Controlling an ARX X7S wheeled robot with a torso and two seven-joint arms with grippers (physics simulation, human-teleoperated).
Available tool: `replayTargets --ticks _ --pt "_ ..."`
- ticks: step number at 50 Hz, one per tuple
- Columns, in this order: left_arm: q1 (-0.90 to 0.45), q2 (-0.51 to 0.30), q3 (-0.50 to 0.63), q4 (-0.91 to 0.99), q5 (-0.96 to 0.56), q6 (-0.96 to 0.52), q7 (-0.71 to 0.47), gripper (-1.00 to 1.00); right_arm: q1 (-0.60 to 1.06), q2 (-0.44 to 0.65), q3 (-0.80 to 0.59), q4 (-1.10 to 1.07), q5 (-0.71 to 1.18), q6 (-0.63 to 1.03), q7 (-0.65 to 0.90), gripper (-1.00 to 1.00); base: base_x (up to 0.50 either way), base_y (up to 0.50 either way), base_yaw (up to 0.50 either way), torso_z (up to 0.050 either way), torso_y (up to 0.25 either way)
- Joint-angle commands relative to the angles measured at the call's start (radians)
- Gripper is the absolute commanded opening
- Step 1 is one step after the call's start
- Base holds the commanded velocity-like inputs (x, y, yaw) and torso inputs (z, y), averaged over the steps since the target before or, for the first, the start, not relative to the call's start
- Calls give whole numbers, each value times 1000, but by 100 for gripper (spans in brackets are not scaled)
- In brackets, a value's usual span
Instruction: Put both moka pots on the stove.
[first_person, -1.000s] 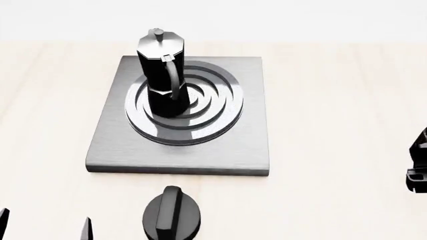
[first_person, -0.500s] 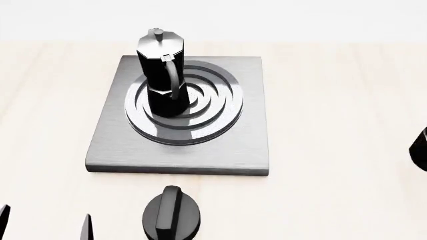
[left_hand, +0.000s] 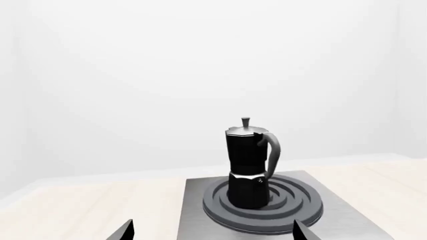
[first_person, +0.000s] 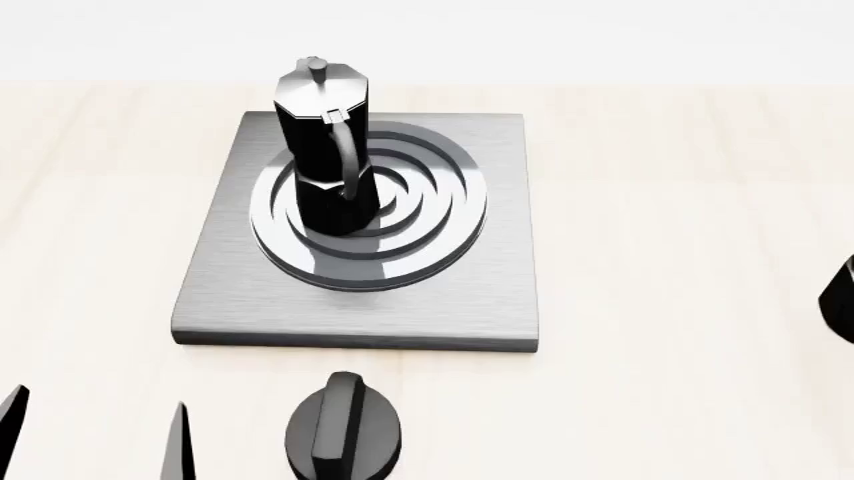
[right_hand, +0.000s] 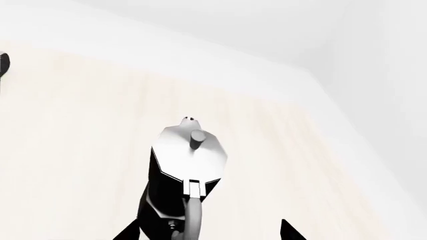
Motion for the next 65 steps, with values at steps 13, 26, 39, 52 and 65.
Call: replayTargets --ticks 13,26,39,52,65 --pt "-34 -5 -2 -7 -21 -24 7 100 -100 -137 9 256 36 -87 -79 100 0 0 0 0 0" --pt "-39 -8 0 -7 -27 -27 8 100 -127 -218 30 353 51 -141 -97 100 0 0 0 0 0" --pt "-36 -9 8 -7 -28 -24 8 100 -134 -323 31 522 34 -170 -141 100 0 0 0 0 0" --pt "-52 -13 4 -7 -34 -39 6 100 -155 -404 36 698 32 -187 -188 100 0 0 0 0 0" --pt "-50 -15 8 -6 -31 -38 1 100 -168 -465 47 789 34 -209 -223 100 0 0 0 0 0"
